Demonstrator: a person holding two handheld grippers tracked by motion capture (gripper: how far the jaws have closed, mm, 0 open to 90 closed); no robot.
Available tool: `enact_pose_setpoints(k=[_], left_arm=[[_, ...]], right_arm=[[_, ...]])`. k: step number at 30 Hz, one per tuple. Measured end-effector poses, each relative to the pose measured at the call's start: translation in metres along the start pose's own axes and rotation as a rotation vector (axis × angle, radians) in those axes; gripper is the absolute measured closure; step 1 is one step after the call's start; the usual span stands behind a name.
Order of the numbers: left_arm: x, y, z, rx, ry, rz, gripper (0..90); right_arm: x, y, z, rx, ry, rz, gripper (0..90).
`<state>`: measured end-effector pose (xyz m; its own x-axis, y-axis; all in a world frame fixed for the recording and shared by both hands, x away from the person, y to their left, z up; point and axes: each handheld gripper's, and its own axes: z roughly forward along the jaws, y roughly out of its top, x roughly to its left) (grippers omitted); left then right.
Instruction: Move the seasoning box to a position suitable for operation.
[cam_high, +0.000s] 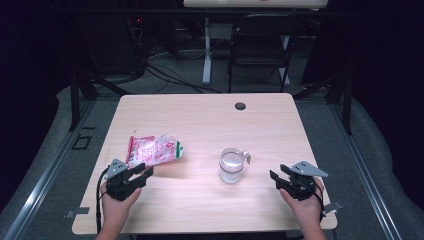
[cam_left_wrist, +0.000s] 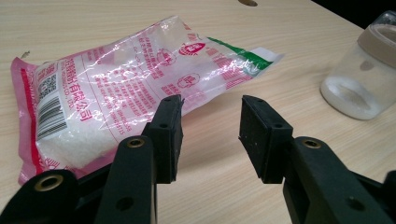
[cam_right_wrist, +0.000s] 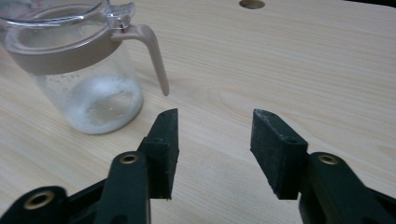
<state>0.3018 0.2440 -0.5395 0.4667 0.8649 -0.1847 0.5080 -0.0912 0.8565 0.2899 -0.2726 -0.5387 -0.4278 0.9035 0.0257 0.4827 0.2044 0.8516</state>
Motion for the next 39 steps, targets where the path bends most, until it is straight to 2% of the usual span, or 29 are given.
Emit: enact_pose_setpoints(k=[1,4,7,13,17,26,35,39], left_arm=[[0.001,0.0,0.002,0.006,0.001,-0.003,60.2],[0.003,0.001,0.005,0.011,0.0,-0.014,60.2],[0.004,0.0,0.004,0.006,0.008,-0.02,60.2],[0.0,-0.004,-0.005,0.009,0.02,-0.005,60.2],[-0.001,-0.008,-0.01,0.022,0.033,0.018,60.2],[0.001,-0.017,-0.023,0.026,0.053,-0.002,61.2],[0.002,-0.026,-0.038,0.019,0.078,-0.016,62.2],[0.001,-0.028,-0.042,0.019,0.087,-0.02,62.8]], right_arm=[[0.0,0.0,0.001,0.001,0.008,-0.002,54.6],[0.002,0.0,0.007,0.014,-0.012,-0.019,55.7],[0.002,0.0,0.009,0.02,0.007,-0.034,56.6],[0.007,0.004,0.015,0.045,0.07,-0.023,63.8],[0.011,0.008,0.022,0.035,0.11,-0.013,67.0],[0.022,0.021,0.047,0.015,0.124,-0.072,67.8],[0.025,0.027,0.068,0.039,0.132,-0.092,66.4],[0.025,0.029,0.077,0.054,0.136,-0.101,69.5]])
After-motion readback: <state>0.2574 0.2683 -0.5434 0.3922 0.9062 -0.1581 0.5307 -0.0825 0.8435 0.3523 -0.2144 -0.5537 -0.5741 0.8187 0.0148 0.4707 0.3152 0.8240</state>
